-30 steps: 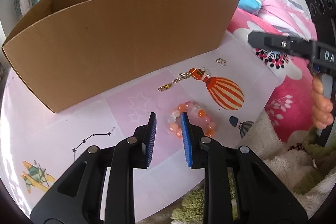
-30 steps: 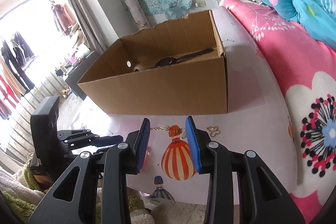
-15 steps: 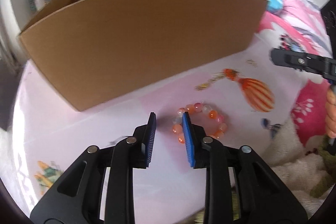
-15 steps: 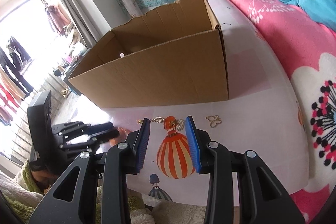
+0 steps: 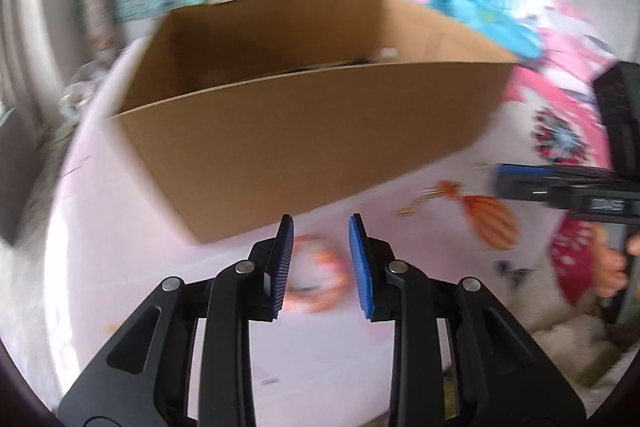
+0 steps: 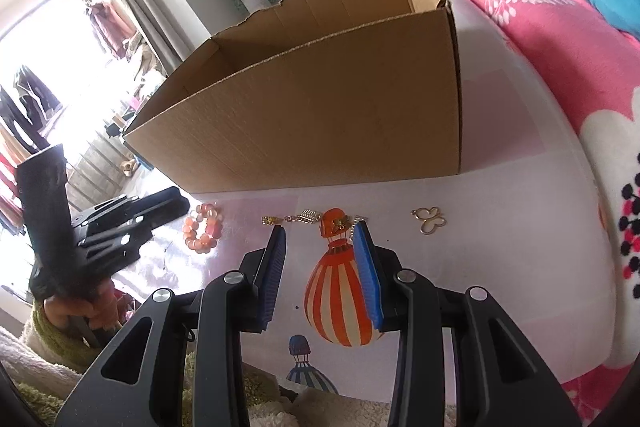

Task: Organize jewelry

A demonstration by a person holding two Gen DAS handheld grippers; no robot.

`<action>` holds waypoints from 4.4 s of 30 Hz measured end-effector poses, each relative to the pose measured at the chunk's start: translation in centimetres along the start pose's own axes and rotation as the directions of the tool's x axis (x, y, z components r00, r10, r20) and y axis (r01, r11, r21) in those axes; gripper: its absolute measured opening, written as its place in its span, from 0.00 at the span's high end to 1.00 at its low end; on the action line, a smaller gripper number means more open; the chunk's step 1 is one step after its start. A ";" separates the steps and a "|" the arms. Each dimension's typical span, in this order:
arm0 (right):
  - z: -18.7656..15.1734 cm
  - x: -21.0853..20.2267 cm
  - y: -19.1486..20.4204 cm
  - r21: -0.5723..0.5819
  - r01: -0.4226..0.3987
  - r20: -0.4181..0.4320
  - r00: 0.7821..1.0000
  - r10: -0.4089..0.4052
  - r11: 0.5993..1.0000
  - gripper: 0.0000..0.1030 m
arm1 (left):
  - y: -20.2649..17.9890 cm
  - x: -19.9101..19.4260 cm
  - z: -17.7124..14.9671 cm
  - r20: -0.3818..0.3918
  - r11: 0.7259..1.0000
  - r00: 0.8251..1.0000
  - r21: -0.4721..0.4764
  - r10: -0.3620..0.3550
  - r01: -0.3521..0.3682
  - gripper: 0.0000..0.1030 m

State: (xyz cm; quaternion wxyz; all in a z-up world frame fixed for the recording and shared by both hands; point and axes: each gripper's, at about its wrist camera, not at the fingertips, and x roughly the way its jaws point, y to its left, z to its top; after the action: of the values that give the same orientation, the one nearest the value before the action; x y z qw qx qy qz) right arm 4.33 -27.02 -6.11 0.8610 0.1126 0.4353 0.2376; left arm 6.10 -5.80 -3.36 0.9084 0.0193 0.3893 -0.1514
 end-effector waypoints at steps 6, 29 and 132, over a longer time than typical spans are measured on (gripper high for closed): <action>0.0 0.1 -0.2 0.004 -0.003 -0.001 1.000 0.003 1.000 0.66 | -4.6 3.9 0.7 -0.069 0.986 0.998 0.164 -0.003 0.014 0.74; -0.6 0.0 -1.2 0.049 0.003 0.008 1.000 -0.003 0.999 0.66 | -3.0 4.3 -0.3 -0.122 0.992 0.989 0.079 -0.087 0.097 0.98; 0.8 3.7 4.5 -0.213 0.106 -0.066 0.990 -0.122 0.971 0.95 | -1.2 2.3 -1.6 -0.041 0.991 0.990 -0.018 -0.136 0.136 1.00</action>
State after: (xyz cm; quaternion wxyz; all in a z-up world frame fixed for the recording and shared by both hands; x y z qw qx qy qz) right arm 5.43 -21.26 -6.42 0.8624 -0.0134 0.4473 0.2365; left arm 6.12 -7.29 -5.98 0.8876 -0.0111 0.4100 -0.2095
